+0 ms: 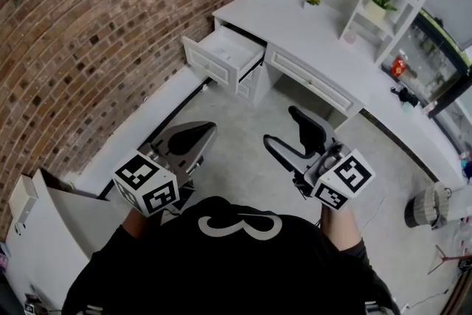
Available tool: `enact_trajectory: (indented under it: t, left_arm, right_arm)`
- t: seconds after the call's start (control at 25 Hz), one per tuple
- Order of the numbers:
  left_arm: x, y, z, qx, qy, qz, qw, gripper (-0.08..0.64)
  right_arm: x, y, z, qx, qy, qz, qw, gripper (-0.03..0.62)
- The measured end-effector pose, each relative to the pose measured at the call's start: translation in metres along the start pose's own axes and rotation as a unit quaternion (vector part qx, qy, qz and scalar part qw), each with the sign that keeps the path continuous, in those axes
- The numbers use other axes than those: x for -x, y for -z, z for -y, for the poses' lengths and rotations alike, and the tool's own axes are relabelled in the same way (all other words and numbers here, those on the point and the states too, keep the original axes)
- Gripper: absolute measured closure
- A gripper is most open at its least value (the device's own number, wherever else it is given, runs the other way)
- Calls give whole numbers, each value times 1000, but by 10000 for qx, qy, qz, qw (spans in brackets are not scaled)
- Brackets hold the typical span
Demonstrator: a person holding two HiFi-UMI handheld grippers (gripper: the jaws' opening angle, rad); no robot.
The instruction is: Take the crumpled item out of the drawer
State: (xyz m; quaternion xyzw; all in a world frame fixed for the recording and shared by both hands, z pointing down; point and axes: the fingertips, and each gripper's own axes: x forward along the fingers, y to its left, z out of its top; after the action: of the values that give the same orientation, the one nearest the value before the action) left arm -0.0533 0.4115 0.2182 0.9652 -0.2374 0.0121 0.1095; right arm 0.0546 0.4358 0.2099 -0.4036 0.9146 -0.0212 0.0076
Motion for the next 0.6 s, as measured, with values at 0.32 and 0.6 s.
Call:
enact_trajectory:
  t: [0.32,0.6]
  left_arm:
    - [-6,11,-10,66,-17,-92,9999,557]
    - [-24,18,-43,172,-17,-96,9998,557]
  right_arm:
    - [-6,14,12,29,102,-87,9999,221]
    - [-28,27,39,-49,174,-190,9997,213]
